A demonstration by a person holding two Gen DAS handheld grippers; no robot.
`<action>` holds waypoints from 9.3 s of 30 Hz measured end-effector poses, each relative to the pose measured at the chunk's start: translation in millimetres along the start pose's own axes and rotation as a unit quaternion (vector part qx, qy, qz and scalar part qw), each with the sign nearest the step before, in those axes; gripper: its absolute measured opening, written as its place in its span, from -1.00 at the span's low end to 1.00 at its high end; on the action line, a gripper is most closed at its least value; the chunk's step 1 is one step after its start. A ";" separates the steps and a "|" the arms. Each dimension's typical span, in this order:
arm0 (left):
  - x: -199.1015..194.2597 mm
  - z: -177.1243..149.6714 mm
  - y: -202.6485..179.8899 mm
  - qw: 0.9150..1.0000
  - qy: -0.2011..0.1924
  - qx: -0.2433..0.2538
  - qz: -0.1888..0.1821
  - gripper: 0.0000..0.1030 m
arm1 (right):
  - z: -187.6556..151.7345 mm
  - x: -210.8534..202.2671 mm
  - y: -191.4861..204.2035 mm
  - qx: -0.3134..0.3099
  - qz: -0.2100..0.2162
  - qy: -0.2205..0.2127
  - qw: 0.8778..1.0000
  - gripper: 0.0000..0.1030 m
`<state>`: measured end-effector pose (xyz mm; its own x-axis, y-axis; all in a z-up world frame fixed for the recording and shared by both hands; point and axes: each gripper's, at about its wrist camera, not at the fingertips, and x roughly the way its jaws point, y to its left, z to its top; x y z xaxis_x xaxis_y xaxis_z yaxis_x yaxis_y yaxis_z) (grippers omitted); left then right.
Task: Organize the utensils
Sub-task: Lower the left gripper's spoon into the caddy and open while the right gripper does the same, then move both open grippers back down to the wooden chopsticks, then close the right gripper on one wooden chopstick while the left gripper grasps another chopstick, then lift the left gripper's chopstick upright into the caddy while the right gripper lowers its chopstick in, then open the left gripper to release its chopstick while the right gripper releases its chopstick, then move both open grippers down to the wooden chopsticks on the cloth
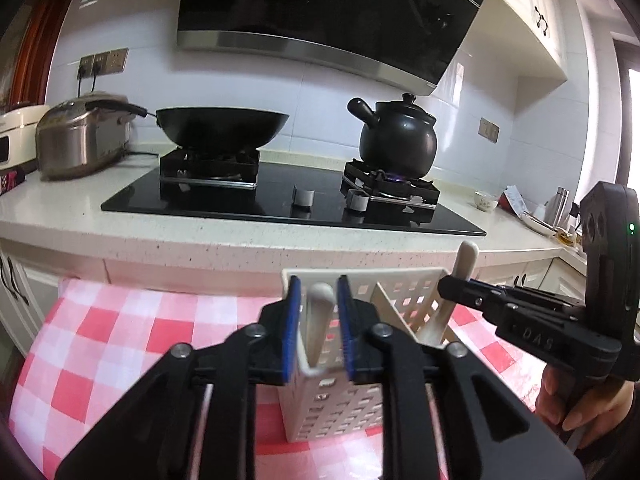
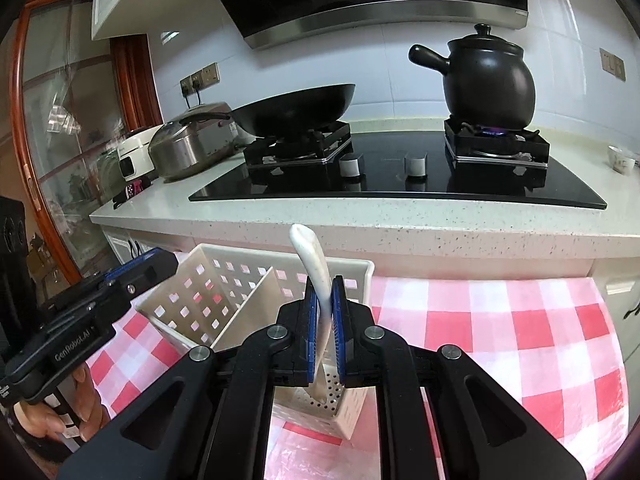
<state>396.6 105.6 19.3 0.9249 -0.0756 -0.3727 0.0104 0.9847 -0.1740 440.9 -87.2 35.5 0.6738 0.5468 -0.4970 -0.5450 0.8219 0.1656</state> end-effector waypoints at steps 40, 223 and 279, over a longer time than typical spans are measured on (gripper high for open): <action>-172.1 -117.6 -26.3 0.996 0.042 -0.025 0.077 0.57 | -150.6 -152.1 13.1 0.045 -0.044 0.039 0.997 -0.21; -129.9 32.4 2.3 0.995 -0.012 -0.023 0.098 0.37 | 8.9 -142.7 24.6 -0.037 -0.044 -0.050 0.997 -0.86; -94.1 -179.1 -31.9 0.968 0.225 -0.040 0.106 0.42 | -177.3 -108.7 22.3 0.056 -0.009 0.106 0.993 -0.64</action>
<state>241.2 53.1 -103.3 0.6431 0.0475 -0.7643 -0.2073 0.9716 -0.1141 267.0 -156.5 -57.8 0.5562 0.4964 -0.6666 -0.4677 0.8499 0.2427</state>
